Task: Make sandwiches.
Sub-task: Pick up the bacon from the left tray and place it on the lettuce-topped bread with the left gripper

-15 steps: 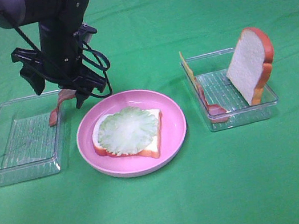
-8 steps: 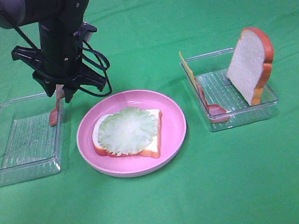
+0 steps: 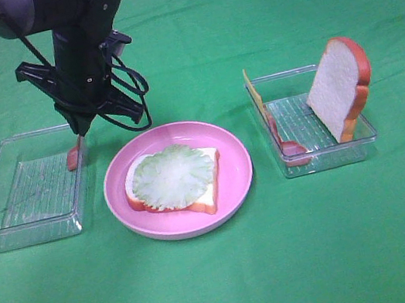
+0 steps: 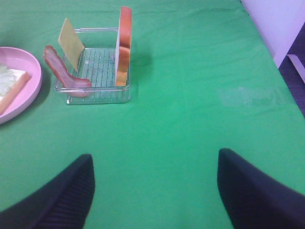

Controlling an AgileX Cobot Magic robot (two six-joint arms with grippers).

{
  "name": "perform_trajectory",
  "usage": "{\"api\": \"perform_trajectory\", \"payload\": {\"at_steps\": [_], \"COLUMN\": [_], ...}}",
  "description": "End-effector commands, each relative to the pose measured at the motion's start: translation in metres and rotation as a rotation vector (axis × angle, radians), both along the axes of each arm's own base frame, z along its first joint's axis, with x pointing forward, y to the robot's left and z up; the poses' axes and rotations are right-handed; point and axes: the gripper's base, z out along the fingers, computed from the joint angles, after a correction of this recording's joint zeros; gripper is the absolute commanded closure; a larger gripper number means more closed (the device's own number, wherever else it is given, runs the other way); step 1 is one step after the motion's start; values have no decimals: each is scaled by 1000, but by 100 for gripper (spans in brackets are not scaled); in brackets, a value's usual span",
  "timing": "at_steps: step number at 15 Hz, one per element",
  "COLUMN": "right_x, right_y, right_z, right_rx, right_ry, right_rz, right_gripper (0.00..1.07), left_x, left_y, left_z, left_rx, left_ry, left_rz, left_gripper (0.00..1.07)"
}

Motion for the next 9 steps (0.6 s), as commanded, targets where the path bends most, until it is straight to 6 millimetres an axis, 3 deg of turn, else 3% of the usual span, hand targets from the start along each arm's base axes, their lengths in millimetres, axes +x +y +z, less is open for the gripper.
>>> {"api": "perform_trajectory", "payload": {"at_steps": [1, 5, 6, 9], "right_x": [-1, -1, -1, -1], "right_y": [0, 0, 0, 0], "right_z": [-1, -1, -1, -1], "right_rx": [-10, -10, -10, -10], "right_ry": [-16, -16, -16, -16], "right_rz": [0, 0, 0, 0], "right_gripper": [38, 38, 38, 38], "left_x": [-1, -3, -8, -20], "left_y": [2, 3, 3, -2], "left_z": [6, 40, 60, 86], "left_rx": [32, -5, -55, -183], "left_ry": [11, -32, -54, -42], "left_rz": [16, 33, 38, 34], "left_gripper": [107, 107, 107, 107]}}
